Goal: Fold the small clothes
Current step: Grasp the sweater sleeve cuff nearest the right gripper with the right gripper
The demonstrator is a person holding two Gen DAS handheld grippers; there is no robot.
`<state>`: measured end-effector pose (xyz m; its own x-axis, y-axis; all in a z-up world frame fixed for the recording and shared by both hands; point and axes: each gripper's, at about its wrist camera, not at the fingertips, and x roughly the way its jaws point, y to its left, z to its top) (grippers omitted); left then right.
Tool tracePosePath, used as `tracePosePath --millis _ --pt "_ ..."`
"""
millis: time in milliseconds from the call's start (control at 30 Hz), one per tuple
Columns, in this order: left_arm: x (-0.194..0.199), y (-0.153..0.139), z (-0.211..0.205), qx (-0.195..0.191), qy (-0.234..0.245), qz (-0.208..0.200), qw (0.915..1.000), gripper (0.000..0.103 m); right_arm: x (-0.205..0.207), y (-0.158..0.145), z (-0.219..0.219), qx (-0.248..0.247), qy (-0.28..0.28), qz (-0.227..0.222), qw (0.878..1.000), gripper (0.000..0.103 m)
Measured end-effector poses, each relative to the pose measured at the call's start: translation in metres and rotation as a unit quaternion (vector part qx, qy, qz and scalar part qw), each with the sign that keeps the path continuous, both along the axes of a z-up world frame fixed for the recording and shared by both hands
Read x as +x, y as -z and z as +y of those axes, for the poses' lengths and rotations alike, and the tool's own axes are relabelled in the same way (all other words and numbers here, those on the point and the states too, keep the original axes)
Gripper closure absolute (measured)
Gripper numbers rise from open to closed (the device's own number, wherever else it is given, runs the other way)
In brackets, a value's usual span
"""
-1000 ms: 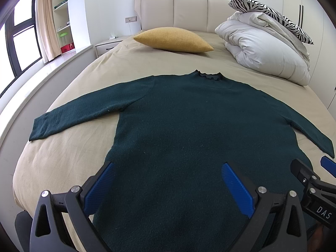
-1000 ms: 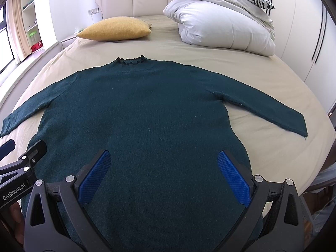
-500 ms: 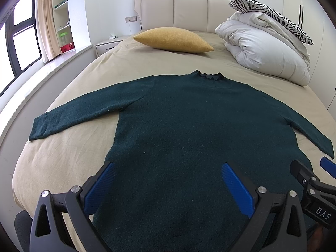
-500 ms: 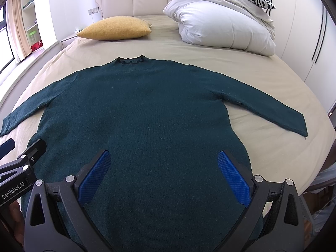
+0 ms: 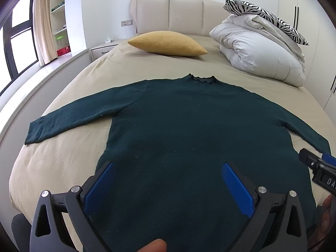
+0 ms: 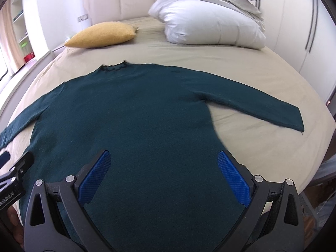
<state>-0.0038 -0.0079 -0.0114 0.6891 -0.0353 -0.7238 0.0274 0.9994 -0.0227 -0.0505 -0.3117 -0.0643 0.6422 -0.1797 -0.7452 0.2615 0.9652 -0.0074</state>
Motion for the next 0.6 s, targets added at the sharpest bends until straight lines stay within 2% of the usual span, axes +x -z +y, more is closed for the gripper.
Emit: tracePosePath --millis 100,200,267,300,333,467,500,600 --pt "0.007 0.003 -0.002 -0.001 0.0 0.008 1.0 0.0 -0.001 -0.002 -0.053 0.027 0.036 -0.009 0.999 0.0" --pt "0.02 0.007 -0.002 -0.026 0.016 0.031 0.999 0.0 -0.008 -0.002 -0.127 0.082 0.109 -0.015 0.991 0.0" --pt "0.029 0.007 -0.001 -0.039 0.016 0.039 0.9983 0.0 -0.022 0.002 -0.185 0.162 0.164 -0.041 0.972 0.0" --pt "0.034 0.006 0.0 -0.044 0.018 0.041 0.998 0.0 -0.029 0.007 -0.219 0.204 0.187 -0.058 0.959 0.0" --pt "0.038 0.005 0.0 -0.047 0.017 0.04 0.9979 0.0 -0.036 0.011 -0.246 0.228 0.211 -0.067 0.948 0.001" --pt "0.057 0.003 0.003 -0.083 0.023 0.04 0.9955 0.0 -0.058 0.039 -0.34 0.278 0.294 -0.089 0.91 0.011" --pt "0.062 0.002 0.001 -0.088 0.032 0.035 0.995 0.0 -0.062 0.05 -0.359 0.301 0.302 -0.094 0.899 0.019" --pt "0.067 0.0 -0.012 -0.072 0.056 0.009 0.9958 0.0 -0.067 0.078 -0.4 0.342 0.323 -0.087 0.878 0.029"
